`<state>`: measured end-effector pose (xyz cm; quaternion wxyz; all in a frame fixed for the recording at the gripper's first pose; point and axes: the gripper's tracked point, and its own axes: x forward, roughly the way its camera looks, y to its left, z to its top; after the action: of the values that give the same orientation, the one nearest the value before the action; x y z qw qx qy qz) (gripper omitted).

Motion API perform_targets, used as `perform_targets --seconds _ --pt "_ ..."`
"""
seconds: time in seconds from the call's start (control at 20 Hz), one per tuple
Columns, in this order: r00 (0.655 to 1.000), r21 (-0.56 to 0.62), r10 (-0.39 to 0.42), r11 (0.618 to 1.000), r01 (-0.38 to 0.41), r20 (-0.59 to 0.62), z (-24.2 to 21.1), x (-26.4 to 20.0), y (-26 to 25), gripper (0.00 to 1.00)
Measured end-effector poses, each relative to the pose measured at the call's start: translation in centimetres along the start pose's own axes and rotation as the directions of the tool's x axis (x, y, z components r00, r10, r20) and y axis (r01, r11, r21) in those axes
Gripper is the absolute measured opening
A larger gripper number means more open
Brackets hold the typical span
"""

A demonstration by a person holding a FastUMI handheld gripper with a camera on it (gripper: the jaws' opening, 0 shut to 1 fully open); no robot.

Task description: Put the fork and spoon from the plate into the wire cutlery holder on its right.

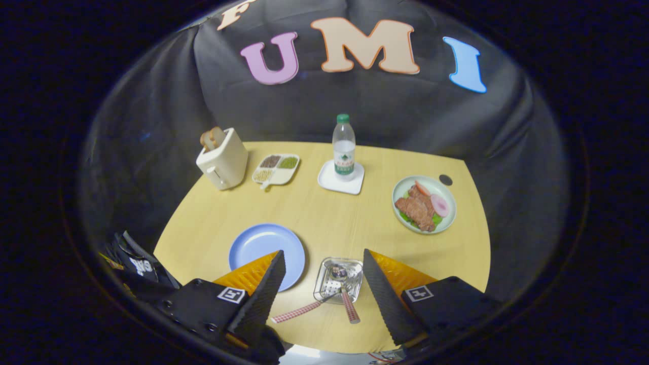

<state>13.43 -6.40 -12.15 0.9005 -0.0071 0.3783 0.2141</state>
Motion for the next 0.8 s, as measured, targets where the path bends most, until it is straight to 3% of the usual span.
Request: perform_targets --seconds 0.2,0.4,0.55,0.8 --pt "0.972 0.037 -0.033 0.999 0.025 0.233 5.8 -4.4 0.8 0.97" --pt "0.883 0.092 -0.099 0.994 0.063 0.459 9.6 -8.6 2.0 0.97" --pt "0.826 0.141 -0.155 0.986 0.093 0.542 9.0 -10.6 3.2 0.97" --pt "0.767 0.193 -0.256 0.966 0.174 0.589 5.7 -12.0 5.4 0.97"
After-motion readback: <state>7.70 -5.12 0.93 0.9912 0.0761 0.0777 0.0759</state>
